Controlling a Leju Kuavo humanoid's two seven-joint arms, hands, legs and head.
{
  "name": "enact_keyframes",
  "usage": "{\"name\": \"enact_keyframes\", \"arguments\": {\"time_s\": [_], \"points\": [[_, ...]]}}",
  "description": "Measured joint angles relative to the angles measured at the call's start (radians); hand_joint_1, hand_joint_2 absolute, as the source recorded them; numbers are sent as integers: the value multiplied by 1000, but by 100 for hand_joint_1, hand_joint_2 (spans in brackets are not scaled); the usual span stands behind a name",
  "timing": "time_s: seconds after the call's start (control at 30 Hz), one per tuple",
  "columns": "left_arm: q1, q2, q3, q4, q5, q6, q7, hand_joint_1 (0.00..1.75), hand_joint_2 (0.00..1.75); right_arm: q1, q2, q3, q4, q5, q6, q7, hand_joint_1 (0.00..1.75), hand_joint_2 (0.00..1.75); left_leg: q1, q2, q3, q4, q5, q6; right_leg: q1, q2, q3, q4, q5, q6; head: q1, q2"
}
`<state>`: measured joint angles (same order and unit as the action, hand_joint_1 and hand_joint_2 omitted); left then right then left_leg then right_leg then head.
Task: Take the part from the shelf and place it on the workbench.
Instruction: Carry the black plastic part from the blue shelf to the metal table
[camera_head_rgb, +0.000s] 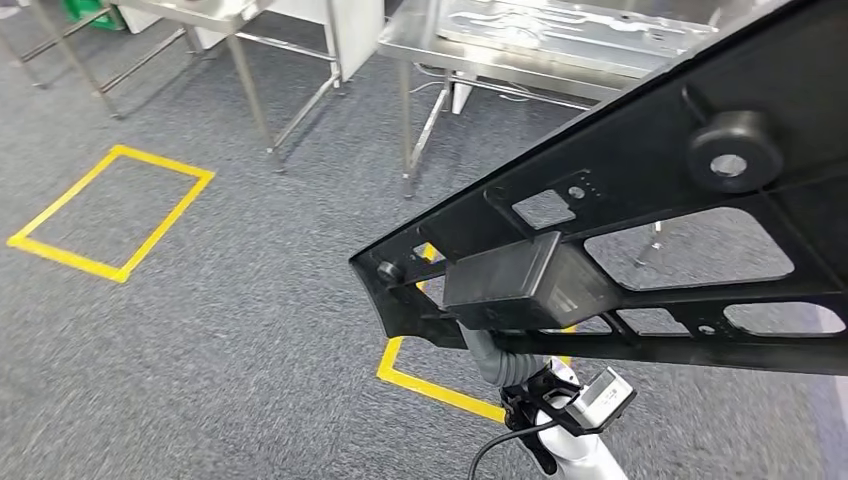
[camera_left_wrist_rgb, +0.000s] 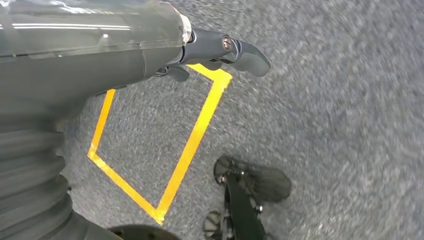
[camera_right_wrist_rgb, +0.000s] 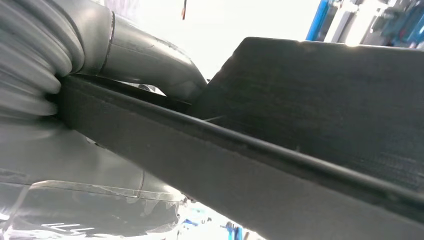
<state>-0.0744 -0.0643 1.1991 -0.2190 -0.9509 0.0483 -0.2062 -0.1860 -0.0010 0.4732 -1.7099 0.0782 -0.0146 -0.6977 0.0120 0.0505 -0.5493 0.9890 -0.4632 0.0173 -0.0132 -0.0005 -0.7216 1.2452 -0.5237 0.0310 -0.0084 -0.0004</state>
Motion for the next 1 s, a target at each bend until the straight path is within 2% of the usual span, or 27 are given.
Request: {"name": "enact_keyframes", "arguments": {"time_s": [0.07, 0.1, 0.13, 0.17, 0.23, 0.27, 0.3, 0.37, 0.4, 0.43, 0.47, 0.5, 0.53, 0.57, 0.6, 0.63, 0.67, 0.73, 0.77, 0.83, 0.87, 0.9, 0.93, 0.97, 1.0], "points": [[-2, 0, -1, 0, -2, -2, -1, 0, 175, -1, 0, -5, 0, 0, 0, 0, 175, 175, -2, 20, 7, 0, -6, -6, 4, -40, 82, -151, 63, -5, 0, 0], [-3, 0, -1, 0, -3, -2, -2, 0, 175, -2, -1, -6, 0, 0, 0, 0, 175, 175, -4, 29, 11, 1, -9, -11, 7, -58, 111, -205, 79, -11, 0, 0], [-3, 0, -2, 0, -3, -3, -2, 0, 175, -3, -1, -8, 0, 0, 0, 0, 175, 175, -6, 37, 14, 1, -12, -17, 11, -68, 125, -233, 84, -17, 0, 0], [-3, 0, -2, 0, -3, -3, -2, 0, 175, -3, -1, -9, 0, 0, 1, 0, 175, 175, -8, 45, 17, 0, -14, -22, 14, -65, 125, -238, 81, -22, 0, 0], [-5, 0, -3, 0, -3, -3, -3, 0, 175, -3, -2, -12, 0, 0, 1, 0, 175, 175, -5, 58, 24, -2, -20, -34, 14, -42, 126, -242, 84, -33, 0, 0], [-7, 0, -3, 0, -2, -5, -4, 0, 175, -3, -3, -13, 0, 0, 1, -1, 175, 175, -3, 48, 24, 7, -29, -40, 11, -31, 129, -245, 85, -39, 0, 0], [-9, 0, -3, 0, 0, -7, -5, 0, 175, -4, -3, -14, 0, 0, 1, -1, 175, 175, -1, 29, 14, 33, -48, -44, 8, -21, 131, -248, 88, -45, 0, 0], [-10, -1, -3, 0, 4, -13, -7, 0, 175, -6, -4, -15, 0, 0, 3, -1, 175, 175, 1, -21, -39, 151, -111, -49, 6, -2, 133, -251, 89, -53, 0, 0], [-8, -1, -3, 0, 5, -15, -7, 0, 175, -6, -4, -15, 1, 0, 5, -1, 175, 175, 1, -33, -77, 226, -142, -50, 7, 10, 132, -251, 89, -55, 0, 0], [-5, -2, -3, 0, 6, -17, -8, 0, 175, -6, -4, -15, 3, 0, 8, -1, 175, 175, 1, -39, -108, 284, -158, -50, 9, 24, 132, -250, 88, -56, 0, 0], [-2, -2, -3, 0, 6, -19, -8, 0, 175, -6, -4, -15, 4, 0, 11, -1, 175, 175, 1, -41, -125, 307, -152, -49, 10, 39, 133, -249, 88, -57, 0, 0], [-1, -2, -3, 0, 6, -22, -8, 0, 175, -7, -4, -15, 6, 0, 14, -1, 175, 175, 1, -43, -120, 285, -125, -47, 10, 53, 134, -248, 88, -56, 0, 0], [-2, -2, -3, 0, 6, -28, -9, 0, 175, -7, -4, -15, 7, -1, 16, -1, 175, 175, 1, -51, -98, 227, -84, -44, 10, 67, 137, -247, 87, -55, 0, 0], [-3, -1, -3, 0, 7, -32, -9, 0, 175, -9, -4, -15, 8, -1, 17, -1, 175, 175, 1, -73, -68, 151, -42, -39, 9, 79, 138, -246, 86, -53, 0, 0], [-3, -1, -3, 0, 7, -37, -10, 0, 175, -11, -4, -15, 9, -2, 18, -1, 175, 175, 4, -99, -39, 82, -14, -35, 10, 90, 137, -243, 85, -49, 0, 0], [-3, -1, -3, 0, 8, -40, -10, 0, 175, -14, -4, -15, 10, -4, 18, -1, 175, 175, 4, -121, -21, 37, 0, -32, 9, 101, 134, -241, 85, -44, 0, 0], [-3, -2, -3, 0, 9, -42, -10, 0, 175, -17, -4, -15, 11, -5, 18, -1, 175, 175, 4, -134, -12, 15, 3, -28, 7, 112, 130, -240, 86, -38, 0, 0], [-3, -2, -3, 0, 10, -50, -10, 0, 175, -20, -4, -15, 11, -8, 19, 0, 175, 175, 3, -120, -9, 9, 2, -19, 5, 131, 122, -241, 89, -24, 0, 0], [-4, -2, -3, 0, 9, -54, -10, 0, 175, -21, -4, -15, 12, -9, 19, 0, 175, 175, 4, -108, -7, 6, 5, -13, 5, 121, 119, -236, 85, -18, 0, 0], [-6, -2, -3, 0, 8, -60, -12, 0, 175, -26, -4, -15, 12, -11, 20, 0, 175, 175, 6, -83, -4, -2, 8, -2, 9, 66, 88, -173, 47, -10, 0, 0], [-5, -2, -3, 0, 7, -63, -14, 0, 175, -28, -4, -15, 12, -13, 20, 0, 175, 175, 5, -69, -4, -3, 8, 1, 9, 35, 58, -111, 14, -7, 0, 0], [-3, -2, -3, 0, 6, -65, -14, 0, 175, -29, -4, -15, 13, -15, 20, 0, 175, 175, 4, -55, -4, -2, 6, 3, 7, 18, 22, -39, -18, -4, 0, 0], [-1, -2, -3, 0, 5, -67, -15, 0, 175, -28, -4, -15, 14, -18, 20, 0, 175, 175, 3, -41, -4, -2, 5, 4, 5, 12, -10, 21, -38, -2, 0, 0], [0, -2, -3, 0, 3, -69, -15, 0, 175, -27, -4, -15, 15, -21, 20, 0, 175, 175, 2, -28, -3, -1, 3, 3, 3, 9, -26, 51, -40, 0, 0, 0], [0, -2, -3, 0, 1, -72, -15, 0, 175, -26, -4, -15, 16, -24, 20, 0, 175, 175, 2, -15, -2, 0, 1, 2, 1, 5, -19, 35, -20, 0, 0, 0]]}}
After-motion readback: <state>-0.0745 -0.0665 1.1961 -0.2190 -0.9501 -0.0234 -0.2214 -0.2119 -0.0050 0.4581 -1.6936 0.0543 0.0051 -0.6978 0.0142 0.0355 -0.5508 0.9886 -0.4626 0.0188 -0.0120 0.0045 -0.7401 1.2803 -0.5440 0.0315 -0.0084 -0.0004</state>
